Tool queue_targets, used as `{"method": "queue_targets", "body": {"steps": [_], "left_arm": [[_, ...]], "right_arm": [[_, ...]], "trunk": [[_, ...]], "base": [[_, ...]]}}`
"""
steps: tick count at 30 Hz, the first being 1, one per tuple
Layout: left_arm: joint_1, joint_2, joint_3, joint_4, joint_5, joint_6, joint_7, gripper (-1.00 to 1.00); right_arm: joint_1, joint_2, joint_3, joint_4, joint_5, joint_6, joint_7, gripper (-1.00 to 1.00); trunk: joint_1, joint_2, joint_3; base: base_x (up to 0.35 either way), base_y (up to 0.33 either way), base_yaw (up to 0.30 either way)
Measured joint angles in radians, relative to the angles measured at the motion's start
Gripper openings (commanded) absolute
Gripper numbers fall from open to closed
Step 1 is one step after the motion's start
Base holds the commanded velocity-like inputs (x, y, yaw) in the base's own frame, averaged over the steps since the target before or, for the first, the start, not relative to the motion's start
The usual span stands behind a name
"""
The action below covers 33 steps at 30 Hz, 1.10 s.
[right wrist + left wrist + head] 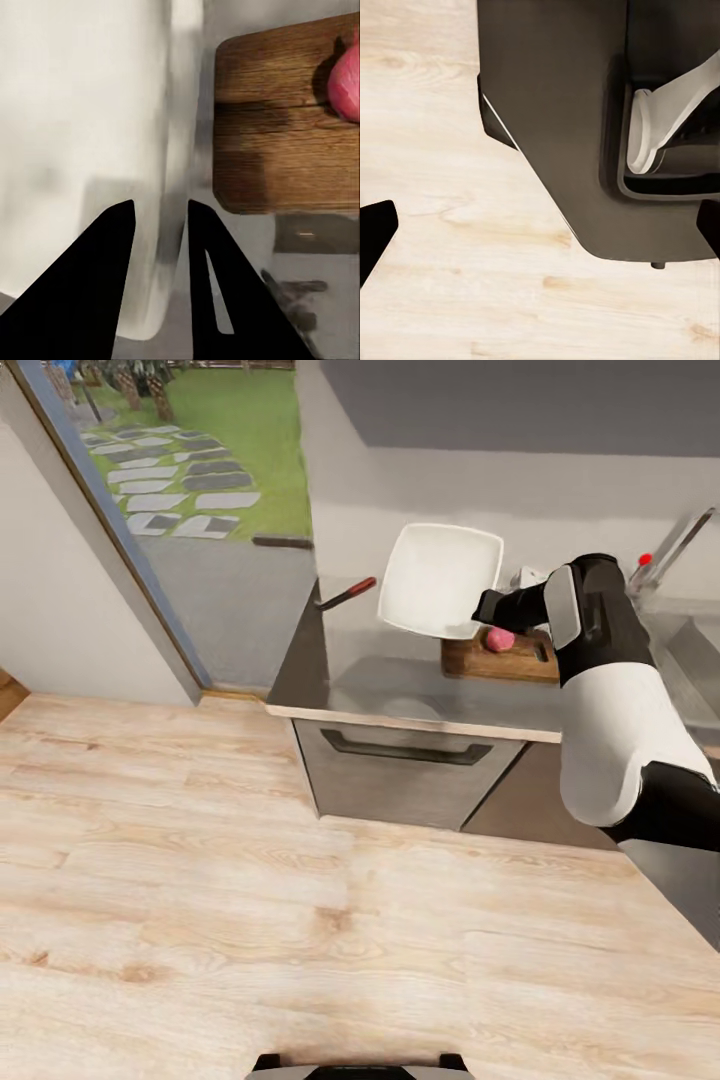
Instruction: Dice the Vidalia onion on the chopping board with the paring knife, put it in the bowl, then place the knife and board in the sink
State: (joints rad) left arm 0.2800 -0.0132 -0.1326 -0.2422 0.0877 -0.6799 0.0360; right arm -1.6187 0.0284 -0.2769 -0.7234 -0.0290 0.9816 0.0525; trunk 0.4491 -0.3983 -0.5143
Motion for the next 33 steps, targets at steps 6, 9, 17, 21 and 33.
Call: {"method": "queue_targets", "body": {"steps": [6, 9, 17, 21, 33], "left_arm": [[0.000, 0.000, -0.001, 0.000, 0.000, 0.000, 0.000, 1.00], [0.000, 0.000, -0.001, 0.000, 0.000, 0.000, 0.000, 1.00], [0.000, -0.001, -0.001, 0.001, 0.000, 0.000, -0.001, 1.00], [0.000, -0.001, -0.001, 0.002, 0.000, 0.000, -0.001, 1.00], [-0.001, -0.001, 0.000, 0.020, 0.000, 0.000, -0.001, 1.00]], "right_arm": [[0.000, 0.031, 0.001, 0.048, 0.001, -0.001, -0.002, -1.00], [0.000, 0.041, 0.002, 0.066, 0.002, -0.001, -0.002, -1.00], [0.000, 0.074, 0.001, 0.083, 0.004, 0.001, 0.001, -1.00], [0.000, 0.078, 0.001, 0.091, 0.003, 0.001, 0.003, -1.00], [0.000, 0.090, 0.001, 0.112, 0.003, 0.001, 0.003, -1.00]], "trunk": [[0.000, 0.000, 0.000], [0.000, 0.000, 0.000], [0.000, 0.000, 0.000], [0.000, 0.000, 0.000], [0.000, 0.000, 0.000]], "base": [[0.168, 0.214, 0.000], [0.042, 0.056, 0.000], [0.005, 0.007, 0.000], [0.000, 0.000, 0.000], [0.000, 0.000, 0.000]]}}
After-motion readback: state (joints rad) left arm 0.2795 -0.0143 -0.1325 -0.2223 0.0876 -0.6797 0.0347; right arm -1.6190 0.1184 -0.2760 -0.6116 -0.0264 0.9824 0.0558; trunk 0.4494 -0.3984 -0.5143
